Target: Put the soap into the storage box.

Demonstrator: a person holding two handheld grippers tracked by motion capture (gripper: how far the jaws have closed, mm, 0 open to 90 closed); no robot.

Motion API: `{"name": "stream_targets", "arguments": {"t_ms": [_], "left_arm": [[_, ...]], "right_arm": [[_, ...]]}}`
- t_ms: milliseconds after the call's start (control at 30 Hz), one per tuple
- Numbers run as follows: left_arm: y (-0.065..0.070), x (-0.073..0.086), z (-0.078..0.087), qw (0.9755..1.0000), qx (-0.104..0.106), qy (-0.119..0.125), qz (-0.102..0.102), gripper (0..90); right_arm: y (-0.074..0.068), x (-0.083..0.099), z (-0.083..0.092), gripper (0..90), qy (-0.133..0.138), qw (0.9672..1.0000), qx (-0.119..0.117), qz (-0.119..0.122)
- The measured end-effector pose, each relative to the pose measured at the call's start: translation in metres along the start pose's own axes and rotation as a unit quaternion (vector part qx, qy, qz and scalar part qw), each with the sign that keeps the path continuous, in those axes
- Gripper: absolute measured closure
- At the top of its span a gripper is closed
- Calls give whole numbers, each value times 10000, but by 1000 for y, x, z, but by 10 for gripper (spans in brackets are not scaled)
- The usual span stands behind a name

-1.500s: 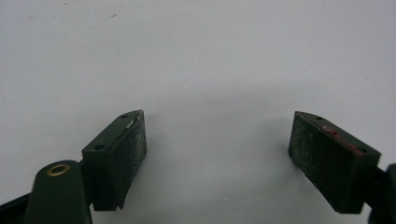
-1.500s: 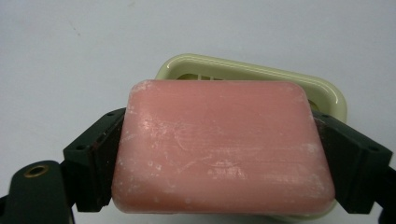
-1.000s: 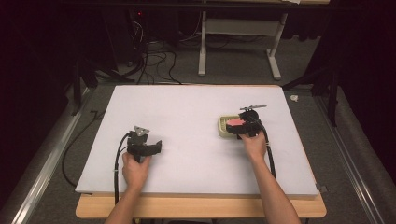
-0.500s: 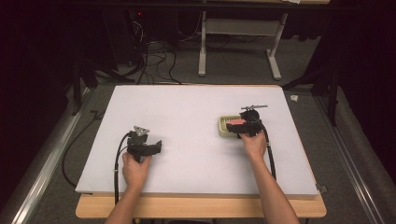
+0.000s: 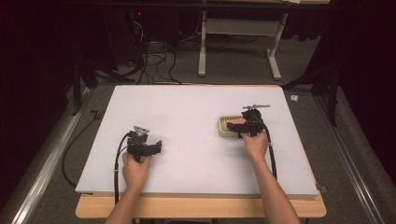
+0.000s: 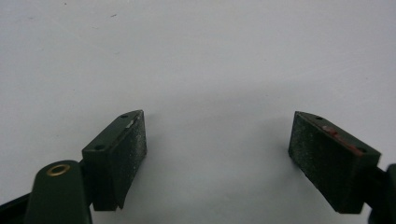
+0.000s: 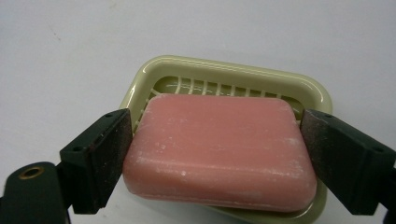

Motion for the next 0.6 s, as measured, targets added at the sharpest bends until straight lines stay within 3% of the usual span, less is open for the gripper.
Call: {"name": "stream_targets", "arguments": {"t_ms": [600], "left_arm": [[0,0,0,10000,1,0,0,198]], "right_arm": [[-2,2,9,119,133,9999,17,75]]}}
Point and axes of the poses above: each handheld gripper's, and its own axes: z roughly backward along the jaws, x roughly out of its underside, y roughly to its right, the point moved 2 cm from there along -z, roughly forward along the jaws, and after that the axes turned 15 degrees about -y, right-handed, at the moved point
